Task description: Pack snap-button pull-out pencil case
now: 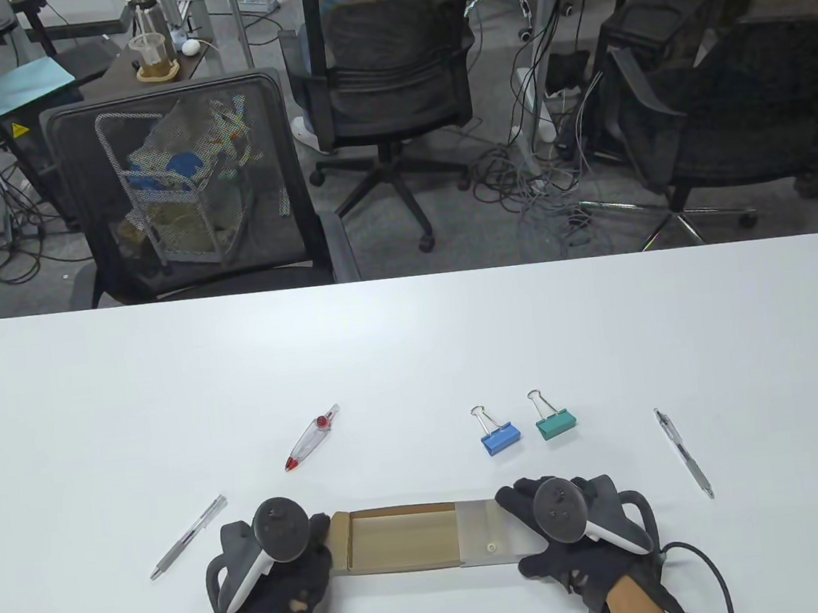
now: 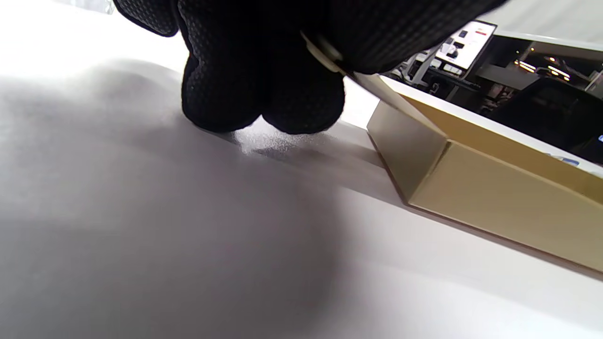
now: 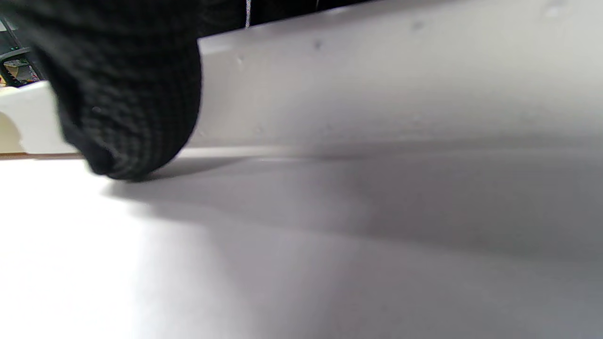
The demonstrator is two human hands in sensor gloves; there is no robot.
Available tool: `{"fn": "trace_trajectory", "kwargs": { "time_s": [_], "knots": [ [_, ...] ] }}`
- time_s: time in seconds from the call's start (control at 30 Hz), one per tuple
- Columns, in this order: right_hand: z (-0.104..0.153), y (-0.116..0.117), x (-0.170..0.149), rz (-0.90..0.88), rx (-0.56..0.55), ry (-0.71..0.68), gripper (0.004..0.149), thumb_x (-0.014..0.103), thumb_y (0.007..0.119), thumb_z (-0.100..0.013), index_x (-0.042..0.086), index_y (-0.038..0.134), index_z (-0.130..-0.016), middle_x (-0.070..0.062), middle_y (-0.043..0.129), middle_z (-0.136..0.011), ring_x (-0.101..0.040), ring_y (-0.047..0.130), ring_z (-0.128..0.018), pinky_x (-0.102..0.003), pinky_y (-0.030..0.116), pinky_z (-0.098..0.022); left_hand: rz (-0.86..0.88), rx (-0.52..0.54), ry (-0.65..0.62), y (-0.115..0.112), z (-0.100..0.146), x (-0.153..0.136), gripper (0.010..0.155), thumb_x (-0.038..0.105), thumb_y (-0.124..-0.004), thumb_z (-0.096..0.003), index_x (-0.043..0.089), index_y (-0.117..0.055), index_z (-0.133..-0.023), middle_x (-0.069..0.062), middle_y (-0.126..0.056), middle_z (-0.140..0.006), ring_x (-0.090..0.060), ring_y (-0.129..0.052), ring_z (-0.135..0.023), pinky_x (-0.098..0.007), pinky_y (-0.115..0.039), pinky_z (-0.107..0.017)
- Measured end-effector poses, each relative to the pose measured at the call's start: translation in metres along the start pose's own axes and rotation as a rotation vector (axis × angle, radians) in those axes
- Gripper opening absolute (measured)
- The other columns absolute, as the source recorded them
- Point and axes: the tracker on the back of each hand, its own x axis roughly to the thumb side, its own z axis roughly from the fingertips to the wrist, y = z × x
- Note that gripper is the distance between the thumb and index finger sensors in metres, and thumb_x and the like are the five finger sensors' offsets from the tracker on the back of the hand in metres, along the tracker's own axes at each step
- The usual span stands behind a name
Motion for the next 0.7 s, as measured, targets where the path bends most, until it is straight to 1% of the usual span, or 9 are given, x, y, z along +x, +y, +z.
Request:
{"fn": "trace_trajectory", "kwargs": {
  "time_s": [0.13, 0.23, 0.3, 0.43, 0.5, 0.6, 0.67, 0.7],
  "knots": [
    [0.001, 0.0, 0.0, 0.001, -0.008, -0.001, 0.088, 0.053, 0.095, -0.026, 0.051, 0.048, -0.101, 0.017, 0.054, -0.116, -0.024, 0.057, -0.108, -0.057, 0.043, -0.08, 0.027, 0.013, -0.015, 0.003, 0.001, -0.001, 0.057, 0.04, -0.081, -0.0401, 0.03, -0.074, -0.096, 0.009, -0.098, -0.074, -0.02, -0.101, -0.069, -0.055, -0.058, -0.081],
    [0.001, 0.0, 0.001, 0.006, -0.011, -0.002, 0.088, 0.054, 0.095, -0.026, 0.05, 0.048, -0.101, 0.017, 0.053, -0.116, -0.024, 0.057, -0.108, -0.057, 0.043, -0.08, 0.061, 0.037, -0.07, 0.013, 0.003, -0.004, 0.059, 0.043, -0.084, -0.0392, 0.032, -0.074, -0.097, 0.009, -0.095, -0.08, -0.022, -0.099, -0.075, -0.056, -0.056, -0.081],
    [0.001, 0.0, 0.0, 0.004, -0.01, -0.002, 0.088, 0.054, 0.094, -0.026, 0.05, 0.048, -0.101, 0.017, 0.053, -0.116, -0.024, 0.056, -0.108, -0.057, 0.042, -0.08, 0.107, 0.087, -0.101, 0.022, 0.006, -0.009, 0.063, 0.051, -0.083, -0.0376, 0.033, -0.073, -0.097, 0.008, -0.094, -0.084, -0.023, -0.097, -0.079, -0.057, -0.055, -0.082],
    [0.002, 0.0, 0.0, -0.005, -0.007, -0.006, 0.088, 0.054, 0.094, -0.027, 0.05, 0.048, -0.101, 0.016, 0.052, -0.116, -0.024, 0.055, -0.108, -0.057, 0.041, -0.08, 0.266, 0.216, -0.081, 0.04, 0.01, -0.027, 0.066, 0.055, -0.083, -0.0374, 0.034, -0.072, -0.099, 0.006, -0.09, -0.091, -0.027, -0.091, -0.088, -0.06, -0.05, -0.083],
    [0.002, 0.0, 0.0, -0.002, -0.007, -0.005, 0.088, 0.054, 0.094, -0.027, 0.05, 0.047, -0.102, 0.016, 0.051, -0.117, -0.024, 0.054, -0.108, -0.057, 0.041, -0.08, 0.219, 0.309, -0.056, 0.044, 0.012, -0.031, 0.069, 0.053, -0.084, -0.038, 0.035, -0.068, -0.102, 0.004, -0.082, -0.101, -0.029, -0.081, -0.099, -0.061, -0.043, -0.085],
    [0.002, 0.0, -0.001, -0.001, -0.006, -0.007, 0.088, 0.055, 0.094, -0.027, 0.05, 0.047, -0.102, 0.016, 0.051, -0.117, -0.024, 0.054, -0.108, -0.057, 0.041, -0.08, -0.01, 0.401, -0.06, 0.044, 0.01, -0.033, 0.075, 0.056, -0.084, -0.0371, 0.042, -0.059, -0.106, 0.009, -0.065, -0.114, -0.028, -0.063, -0.113, -0.062, -0.038, -0.087],
    [0.003, 0.0, -0.003, -0.024, -0.005, -0.014, 0.088, 0.055, 0.094, -0.028, 0.05, 0.047, -0.102, 0.016, 0.05, -0.117, -0.024, 0.054, -0.108, -0.057, 0.04, -0.08, -0.116, 0.418, -0.04, 0.039, 0.008, -0.033, 0.084, 0.062, -0.082, -0.0356, 0.048, -0.043, -0.109, 0.013, -0.045, -0.122, -0.027, -0.046, -0.12, -0.061, -0.031, -0.088],
    [0.003, 0.001, -0.004, -0.038, -0.003, -0.017, 0.088, 0.054, 0.094, -0.028, 0.049, 0.047, -0.102, 0.015, 0.05, -0.117, -0.024, 0.053, -0.109, -0.057, 0.039, -0.08, -0.155, 0.418, -0.033, 0.037, 0.006, -0.033, 0.088, 0.064, -0.08, -0.0348, 0.049, -0.036, -0.11, 0.014, -0.037, -0.123, -0.027, -0.039, -0.121, -0.061, -0.028, -0.088]
  ]
}}
